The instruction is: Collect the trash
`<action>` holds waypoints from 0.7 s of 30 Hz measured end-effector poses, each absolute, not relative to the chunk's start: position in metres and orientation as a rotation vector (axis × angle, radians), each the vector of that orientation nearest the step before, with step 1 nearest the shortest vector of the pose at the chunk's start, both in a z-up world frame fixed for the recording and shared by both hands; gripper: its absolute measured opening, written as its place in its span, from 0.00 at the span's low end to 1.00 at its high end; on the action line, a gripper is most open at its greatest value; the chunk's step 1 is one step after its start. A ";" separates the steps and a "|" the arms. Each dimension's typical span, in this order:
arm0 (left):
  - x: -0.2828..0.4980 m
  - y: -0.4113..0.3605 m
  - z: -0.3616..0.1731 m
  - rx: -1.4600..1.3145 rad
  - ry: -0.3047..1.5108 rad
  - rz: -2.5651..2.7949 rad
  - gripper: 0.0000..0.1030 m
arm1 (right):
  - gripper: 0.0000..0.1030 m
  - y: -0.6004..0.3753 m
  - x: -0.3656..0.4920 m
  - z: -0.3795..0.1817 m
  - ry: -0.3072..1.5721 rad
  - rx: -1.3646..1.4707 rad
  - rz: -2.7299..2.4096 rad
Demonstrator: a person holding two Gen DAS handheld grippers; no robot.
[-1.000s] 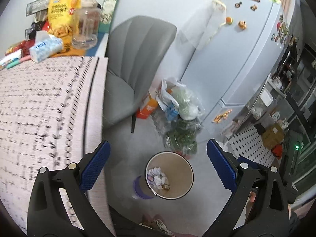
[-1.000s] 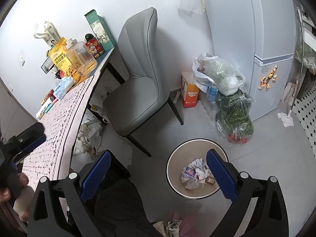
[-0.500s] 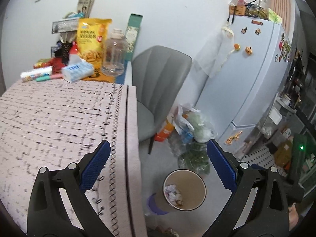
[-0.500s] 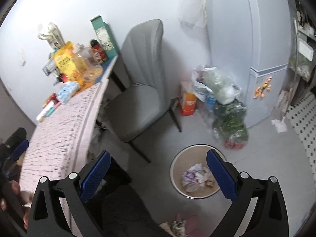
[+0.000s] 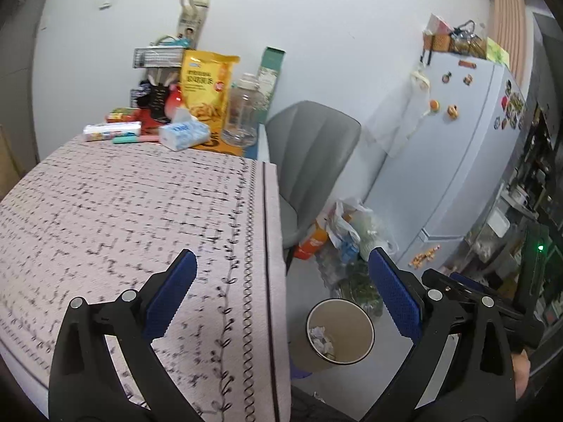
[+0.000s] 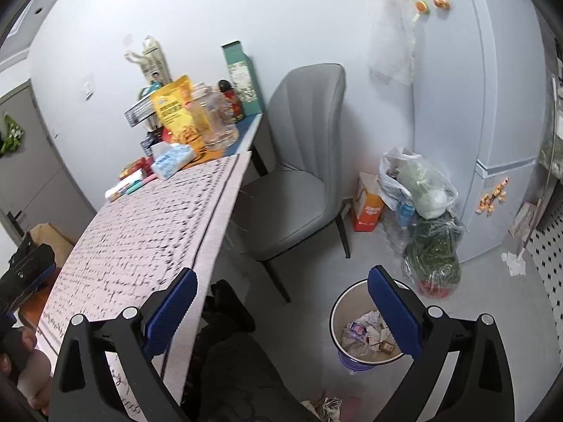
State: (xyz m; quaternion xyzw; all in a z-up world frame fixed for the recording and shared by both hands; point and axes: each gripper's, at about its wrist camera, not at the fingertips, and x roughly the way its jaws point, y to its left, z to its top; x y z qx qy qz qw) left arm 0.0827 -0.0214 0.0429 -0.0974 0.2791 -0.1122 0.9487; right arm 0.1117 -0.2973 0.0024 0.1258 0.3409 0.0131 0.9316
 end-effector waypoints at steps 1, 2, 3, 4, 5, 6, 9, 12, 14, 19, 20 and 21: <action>0.079 -0.019 0.044 -0.200 0.563 -0.222 0.94 | 0.92 -0.293 0.110 0.005 0.701 0.252 0.036; 0.075 -0.016 0.046 -0.204 0.558 -0.214 0.94 | 0.92 -0.289 0.108 0.007 0.709 0.248 0.024; 0.072 -0.013 0.048 -0.207 0.555 -0.208 0.94 | 0.92 -0.285 0.107 0.009 0.718 0.243 0.012; 0.067 -0.008 0.050 -0.211 0.552 -0.198 0.94 | 0.92 -0.281 0.105 0.011 0.722 0.241 0.018; 0.064 -0.006 0.050 -0.212 0.552 -0.192 0.94 | 0.92 -0.278 0.104 0.013 0.725 0.241 0.026; 0.060 -0.002 0.051 -0.213 0.553 -0.181 0.94 | 0.92 -0.273 0.100 0.018 0.728 0.239 0.027; 0.051 0.007 0.053 -0.224 0.559 -0.170 0.94 | 0.92 -0.262 0.090 0.033 0.703 0.234 0.034; 0.042 0.016 0.058 -0.227 0.546 -0.156 0.94 | 0.92 -0.254 0.081 0.046 0.679 0.227 0.015; 0.036 0.020 0.061 -0.228 0.538 -0.145 0.94 | 0.93 -0.250 0.077 0.049 0.685 0.225 -0.022; 0.028 0.027 0.064 -0.232 0.529 -0.120 0.94 | 0.92 -0.236 0.075 0.051 0.685 0.177 0.006; 0.027 0.027 0.064 -0.232 0.530 -0.118 0.94 | 0.92 -0.233 0.074 0.051 0.682 0.177 0.011; 0.028 0.026 0.065 -0.231 0.530 -0.117 0.94 | 0.92 -0.230 0.073 0.053 0.672 0.171 0.021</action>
